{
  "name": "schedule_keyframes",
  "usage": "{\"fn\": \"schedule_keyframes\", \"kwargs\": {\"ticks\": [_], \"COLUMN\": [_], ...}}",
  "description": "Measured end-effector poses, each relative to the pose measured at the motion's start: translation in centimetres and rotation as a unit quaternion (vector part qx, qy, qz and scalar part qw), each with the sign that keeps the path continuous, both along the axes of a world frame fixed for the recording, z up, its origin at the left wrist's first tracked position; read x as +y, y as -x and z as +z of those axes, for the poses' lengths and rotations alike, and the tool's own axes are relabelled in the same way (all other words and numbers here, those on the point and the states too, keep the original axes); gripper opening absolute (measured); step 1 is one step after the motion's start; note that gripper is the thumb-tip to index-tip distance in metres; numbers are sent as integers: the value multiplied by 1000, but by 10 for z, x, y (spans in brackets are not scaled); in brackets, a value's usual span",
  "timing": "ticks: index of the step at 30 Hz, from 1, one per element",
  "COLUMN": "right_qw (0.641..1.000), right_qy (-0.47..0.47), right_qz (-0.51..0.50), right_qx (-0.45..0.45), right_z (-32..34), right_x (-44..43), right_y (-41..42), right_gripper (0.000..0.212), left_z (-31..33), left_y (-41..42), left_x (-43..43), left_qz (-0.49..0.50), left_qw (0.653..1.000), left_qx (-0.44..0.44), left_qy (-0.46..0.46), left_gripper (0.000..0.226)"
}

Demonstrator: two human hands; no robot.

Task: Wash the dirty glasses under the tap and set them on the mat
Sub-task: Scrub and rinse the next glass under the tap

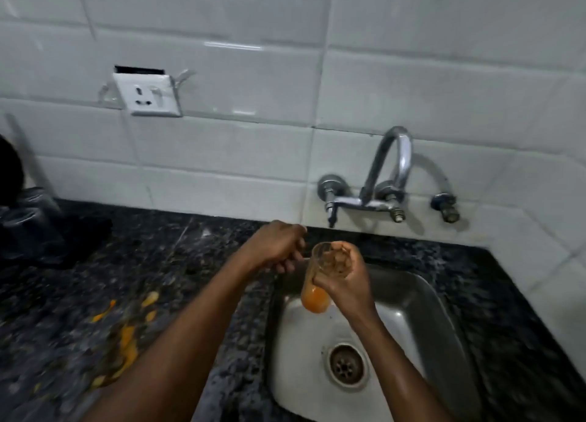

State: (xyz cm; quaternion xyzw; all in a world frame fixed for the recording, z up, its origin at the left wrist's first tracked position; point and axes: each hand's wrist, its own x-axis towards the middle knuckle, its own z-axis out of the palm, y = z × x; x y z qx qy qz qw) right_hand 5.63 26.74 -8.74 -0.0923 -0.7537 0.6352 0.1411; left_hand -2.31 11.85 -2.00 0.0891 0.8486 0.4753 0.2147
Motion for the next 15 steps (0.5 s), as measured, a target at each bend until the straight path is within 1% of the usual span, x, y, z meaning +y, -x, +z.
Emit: {"fn": "schedule_keyframes", "kwargs": {"ticks": [1, 3, 4, 7, 10, 13, 15], "right_qw": [1000, 997, 996, 992, 988, 987, 985], "right_qy": [0, -7, -11, -40, -41, -53, -47], "right_qz": [-28, -71, -87, -121, -150, -154, -166], "right_qx": [-2, -1, -3, -11, -13, -14, -5], "right_z": [0, 2, 4, 12, 14, 15, 15], "right_x": [12, 28, 34, 46, 54, 59, 62], "right_y": [0, 5, 8, 12, 14, 17, 19], "right_gripper": [63, 59, 57, 55, 58, 60, 62], "left_z": [3, 4, 5, -1, -10, -17, -18], "left_y": [8, 24, 29, 41, 46, 51, 54], "left_x": [17, 44, 56, 80, 90, 99, 102], "left_qz": [0, 18, 29, 15, -2, -15, -3], "left_qw": [999, 988, 982, 968, 963, 945, 941], "left_qx": [25, 103, 130, 195, 227, 285, 292], "left_qy": [37, 117, 134, 158, 142, 157, 170], "left_gripper": [45, 52, 54, 52, 47, 54, 52]}}
